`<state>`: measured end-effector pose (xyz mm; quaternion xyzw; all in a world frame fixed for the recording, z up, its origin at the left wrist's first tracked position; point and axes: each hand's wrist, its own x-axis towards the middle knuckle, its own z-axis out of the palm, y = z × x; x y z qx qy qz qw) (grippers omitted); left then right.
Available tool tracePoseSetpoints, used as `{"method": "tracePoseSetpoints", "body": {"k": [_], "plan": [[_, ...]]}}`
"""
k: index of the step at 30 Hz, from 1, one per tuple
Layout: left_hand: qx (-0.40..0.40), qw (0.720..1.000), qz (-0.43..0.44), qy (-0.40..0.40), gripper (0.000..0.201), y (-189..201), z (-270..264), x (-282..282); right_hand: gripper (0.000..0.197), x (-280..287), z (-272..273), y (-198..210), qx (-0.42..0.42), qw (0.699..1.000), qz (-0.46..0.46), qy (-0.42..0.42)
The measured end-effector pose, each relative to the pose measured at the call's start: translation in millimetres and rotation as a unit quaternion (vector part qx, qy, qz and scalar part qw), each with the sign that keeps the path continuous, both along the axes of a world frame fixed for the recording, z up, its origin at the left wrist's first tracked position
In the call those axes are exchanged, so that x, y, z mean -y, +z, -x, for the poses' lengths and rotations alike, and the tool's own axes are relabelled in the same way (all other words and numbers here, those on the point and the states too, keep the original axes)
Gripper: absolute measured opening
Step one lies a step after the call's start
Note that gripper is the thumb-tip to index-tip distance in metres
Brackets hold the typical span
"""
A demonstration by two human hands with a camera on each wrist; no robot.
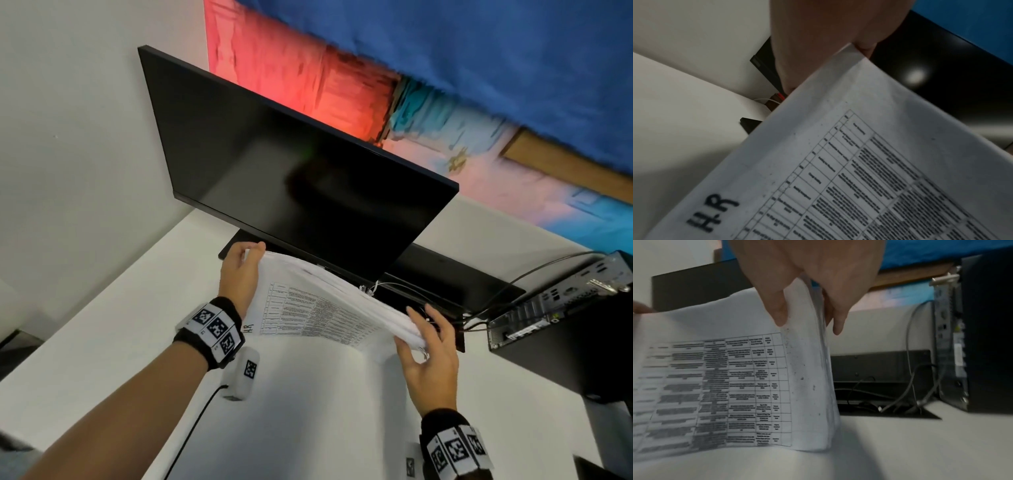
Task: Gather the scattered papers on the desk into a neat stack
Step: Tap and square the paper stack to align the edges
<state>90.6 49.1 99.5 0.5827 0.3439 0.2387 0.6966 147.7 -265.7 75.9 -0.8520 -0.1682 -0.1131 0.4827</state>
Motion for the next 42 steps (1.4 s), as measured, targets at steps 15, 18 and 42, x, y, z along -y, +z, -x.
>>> {"method": "tracePoseSetpoints", "body": {"k": [15,18,42], "plan": [[0.004,0.995,0.010,-0.101,0.042,-4.1,11.0,-0.3,0.053,-6.7,-17.6,3.9,-0.268,0.918,-0.270,-0.109],[-0.022,0.993,0.021,-0.111,0.057,-17.2,13.0,-6.3,0.048,-4.2,-7.3,-5.1,-0.301,0.916,-0.246,-0.100],[-0.026,0.995,0.008,-0.091,0.050,-38.7,6.1,19.5,0.039,4.2,-10.8,-23.0,-0.332,0.905,-0.182,-0.194]]}}
